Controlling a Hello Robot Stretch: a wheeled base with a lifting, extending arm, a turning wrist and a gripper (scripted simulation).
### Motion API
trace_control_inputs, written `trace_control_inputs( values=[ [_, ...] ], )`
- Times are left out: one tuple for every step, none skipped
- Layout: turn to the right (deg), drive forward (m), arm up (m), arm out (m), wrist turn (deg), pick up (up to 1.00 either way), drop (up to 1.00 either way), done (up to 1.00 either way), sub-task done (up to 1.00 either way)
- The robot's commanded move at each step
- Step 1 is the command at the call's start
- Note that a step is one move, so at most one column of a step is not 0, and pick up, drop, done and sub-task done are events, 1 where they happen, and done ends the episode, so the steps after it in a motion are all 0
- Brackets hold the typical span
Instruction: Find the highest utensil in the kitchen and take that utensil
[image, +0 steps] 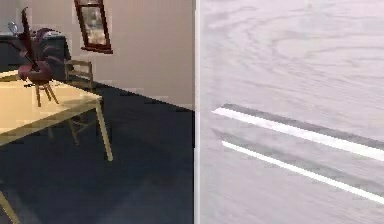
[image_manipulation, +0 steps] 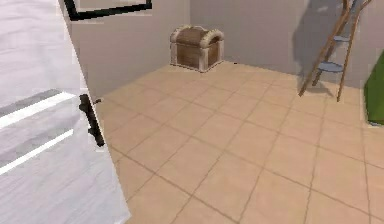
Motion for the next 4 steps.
trace_control_inputs(
  values=[
    [-12.0, 0.00, 0.00, 0.00, 0.0, 0.00, 0.00, 0.00, 0.00],
    [0.0, 0.40, 0.00, 0.00, 0.0, 0.00, 0.00, 0.00, 0.00],
    [-42.0, 0.00, 0.00, 0.00, 0.0, 0.00, 0.00, 0.00, 0.00],
    [0.0, 0.45, 0.00, 0.00, 0.0, 0.00, 0.00, 0.00, 0.00]
  ],
)
